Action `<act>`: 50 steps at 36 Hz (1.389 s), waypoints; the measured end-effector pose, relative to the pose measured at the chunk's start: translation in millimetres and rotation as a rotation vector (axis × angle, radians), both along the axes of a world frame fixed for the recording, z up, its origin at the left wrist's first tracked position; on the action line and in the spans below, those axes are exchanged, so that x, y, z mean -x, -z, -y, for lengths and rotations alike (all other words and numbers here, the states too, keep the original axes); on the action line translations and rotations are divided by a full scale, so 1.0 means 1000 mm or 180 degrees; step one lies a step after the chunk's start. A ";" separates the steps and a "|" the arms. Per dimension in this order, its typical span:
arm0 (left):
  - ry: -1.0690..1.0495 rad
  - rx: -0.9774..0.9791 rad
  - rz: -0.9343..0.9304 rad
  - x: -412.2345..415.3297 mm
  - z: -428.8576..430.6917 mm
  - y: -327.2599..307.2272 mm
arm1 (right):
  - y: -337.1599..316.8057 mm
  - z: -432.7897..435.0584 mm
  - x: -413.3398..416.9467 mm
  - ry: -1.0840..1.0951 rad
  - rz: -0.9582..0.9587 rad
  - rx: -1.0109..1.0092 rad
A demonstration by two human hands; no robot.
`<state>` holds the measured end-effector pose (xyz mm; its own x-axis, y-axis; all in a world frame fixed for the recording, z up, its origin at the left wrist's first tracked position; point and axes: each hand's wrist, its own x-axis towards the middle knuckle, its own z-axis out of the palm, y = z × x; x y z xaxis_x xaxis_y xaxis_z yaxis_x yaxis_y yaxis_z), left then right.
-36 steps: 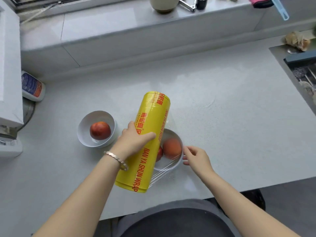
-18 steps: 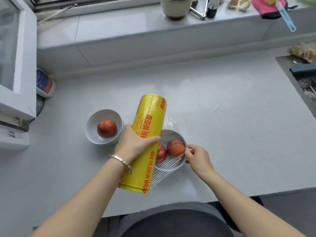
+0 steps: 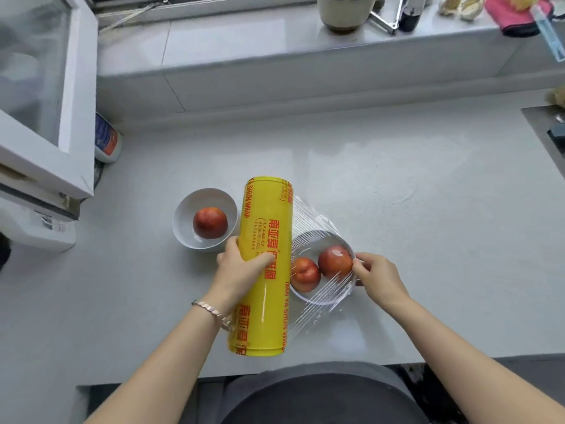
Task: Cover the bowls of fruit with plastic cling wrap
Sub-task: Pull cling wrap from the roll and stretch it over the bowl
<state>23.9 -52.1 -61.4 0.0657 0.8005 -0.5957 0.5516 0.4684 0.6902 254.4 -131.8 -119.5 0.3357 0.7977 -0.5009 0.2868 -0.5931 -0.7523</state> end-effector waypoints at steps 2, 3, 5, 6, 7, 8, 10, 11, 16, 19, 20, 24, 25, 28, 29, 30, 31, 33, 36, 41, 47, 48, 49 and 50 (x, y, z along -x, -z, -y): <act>0.0018 0.0350 0.0354 0.005 -0.005 0.002 | 0.000 -0.001 -0.005 -0.0066 0.0019 0.0013; 0.0000 0.0553 0.0597 0.006 -0.006 0.003 | 0.000 -0.002 -0.008 -0.0098 0.0027 0.0016; -0.0135 0.0826 0.0962 0.007 -0.005 0.006 | -0.001 -0.002 -0.012 -0.0140 0.0036 0.0022; -0.0226 0.0864 0.1069 0.006 -0.005 0.010 | -0.001 -0.002 -0.013 -0.0142 0.0037 0.0023; -0.0313 0.0848 0.1135 0.005 -0.004 0.012 | -0.001 -0.002 -0.015 -0.0136 0.0037 0.0016; -0.0379 0.0801 0.1195 0.003 -0.002 0.016 | -0.002 -0.002 -0.016 -0.0134 0.0037 0.0010; -0.0450 0.0746 0.1322 0.000 0.002 0.020 | -0.002 -0.002 -0.019 -0.0151 0.0053 0.0004; -0.0504 0.0748 0.1429 -0.002 0.004 0.019 | -0.002 -0.001 -0.021 -0.0156 0.0076 -0.0003; -0.0642 0.0881 0.1870 -0.002 0.008 0.023 | -0.007 0.002 -0.029 -0.0161 0.0064 -0.0037; -0.0443 0.1013 0.1959 -0.004 0.008 0.024 | -0.009 0.002 -0.031 -0.0191 0.0088 -0.0060; -0.0363 0.1069 0.1972 -0.005 0.008 0.024 | -0.010 0.001 -0.031 -0.0201 0.0102 -0.0056; -0.0368 0.1046 0.1768 -0.012 0.007 0.023 | -0.011 0.001 -0.030 -0.0210 0.0134 -0.0034; -0.0414 0.0964 0.1622 -0.013 0.007 0.021 | -0.011 0.001 -0.030 -0.0207 0.0167 -0.0038; -0.0461 0.0608 0.1016 -0.012 0.004 0.020 | -0.008 0.001 -0.031 -0.0236 0.0365 -0.0020; -0.0441 0.0457 0.0766 -0.010 0.005 0.020 | -0.006 0.002 -0.032 -0.0268 0.0451 0.0003; -0.0432 0.0307 0.0512 -0.008 0.006 0.021 | -0.004 0.002 -0.032 -0.0292 0.0526 0.0024; -0.0420 0.0177 0.0261 -0.005 0.008 0.021 | -0.003 0.002 -0.033 -0.0296 0.0572 0.0050; -0.0339 -0.0050 -0.0125 0.001 0.013 0.021 | -0.001 0.003 -0.034 -0.0312 0.0639 0.0079; -0.0128 -0.0250 -0.0609 0.006 0.018 0.025 | -0.002 0.004 -0.035 -0.0363 0.0697 0.0103; 0.0035 -0.0354 -0.1467 -0.004 0.022 0.026 | -0.004 0.010 -0.040 -0.0306 0.0790 0.0124; 0.0163 -0.0354 -0.1946 -0.015 0.017 0.026 | -0.008 0.013 -0.049 -0.0189 0.0812 0.0187; 0.0183 -0.0331 -0.1998 -0.017 0.017 0.026 | -0.011 0.012 -0.049 -0.0172 0.0770 0.0226; 0.0211 -0.0312 -0.2040 -0.018 0.016 0.026 | -0.015 0.010 -0.048 -0.0143 0.0763 0.0283; 0.0240 -0.0306 -0.2053 -0.019 0.017 0.026 | -0.019 0.006 -0.046 -0.0100 0.0828 0.0329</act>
<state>42.7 -68.7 -87.8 -0.2227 0.8592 -0.4606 0.8977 0.3650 0.2467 300.7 -138.2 -100.4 0.4396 0.7590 -0.4803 0.4818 -0.6505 -0.5871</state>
